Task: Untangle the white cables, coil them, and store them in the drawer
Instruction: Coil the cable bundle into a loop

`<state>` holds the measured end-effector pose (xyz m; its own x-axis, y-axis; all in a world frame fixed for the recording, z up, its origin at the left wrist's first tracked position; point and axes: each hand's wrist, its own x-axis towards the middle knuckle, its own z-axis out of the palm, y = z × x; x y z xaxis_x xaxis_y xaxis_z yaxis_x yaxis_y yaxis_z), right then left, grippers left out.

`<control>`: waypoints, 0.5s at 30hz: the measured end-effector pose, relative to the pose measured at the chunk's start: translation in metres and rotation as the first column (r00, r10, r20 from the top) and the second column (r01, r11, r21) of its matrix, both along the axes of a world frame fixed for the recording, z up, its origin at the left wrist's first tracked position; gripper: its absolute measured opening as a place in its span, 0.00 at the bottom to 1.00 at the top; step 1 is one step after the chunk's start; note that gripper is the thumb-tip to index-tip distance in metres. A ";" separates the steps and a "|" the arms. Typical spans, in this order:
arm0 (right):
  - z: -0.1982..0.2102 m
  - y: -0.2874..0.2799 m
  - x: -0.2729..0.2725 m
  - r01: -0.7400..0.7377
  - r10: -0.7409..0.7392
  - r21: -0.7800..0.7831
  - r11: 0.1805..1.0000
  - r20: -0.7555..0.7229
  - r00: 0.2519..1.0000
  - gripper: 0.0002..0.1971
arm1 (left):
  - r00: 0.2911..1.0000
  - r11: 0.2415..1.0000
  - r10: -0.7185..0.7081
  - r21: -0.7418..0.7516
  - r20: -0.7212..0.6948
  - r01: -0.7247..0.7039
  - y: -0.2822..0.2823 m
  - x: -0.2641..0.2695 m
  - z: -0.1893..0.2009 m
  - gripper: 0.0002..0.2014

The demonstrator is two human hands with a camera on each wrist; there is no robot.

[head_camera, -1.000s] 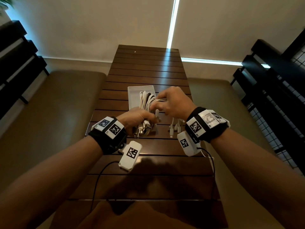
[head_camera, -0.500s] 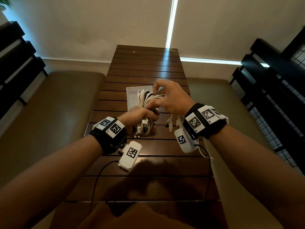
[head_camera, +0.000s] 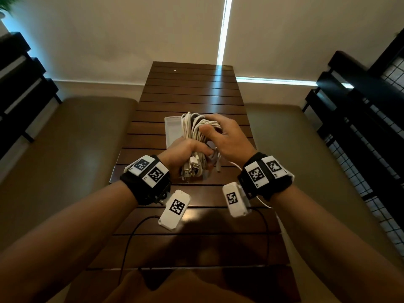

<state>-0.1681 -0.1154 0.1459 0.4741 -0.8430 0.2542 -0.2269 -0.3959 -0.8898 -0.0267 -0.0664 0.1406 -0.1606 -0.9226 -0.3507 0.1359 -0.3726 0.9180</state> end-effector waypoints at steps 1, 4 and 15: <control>-0.003 0.001 0.002 0.028 -0.031 0.044 0.999 0.049 0.998 0.16 | 0.999 1.000 -0.001 -0.031 0.036 0.002 0.000 -0.001 0.003 0.14; -0.004 0.006 0.004 0.031 -0.059 0.180 0.983 0.150 0.987 0.19 | 0.990 0.993 -0.038 -0.103 0.138 0.053 0.000 -0.001 0.010 0.11; -0.007 0.029 0.015 0.111 -0.123 0.139 0.984 0.082 0.989 0.23 | 0.977 0.991 -0.129 -0.021 0.168 0.134 0.001 0.001 0.007 0.10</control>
<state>-0.1533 -0.0864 0.1387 0.3504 -0.9204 0.1731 -0.1809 -0.2479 -0.9517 -0.0256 -0.0649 0.1477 -0.2233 -0.9085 -0.3532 -0.0679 -0.3470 0.9354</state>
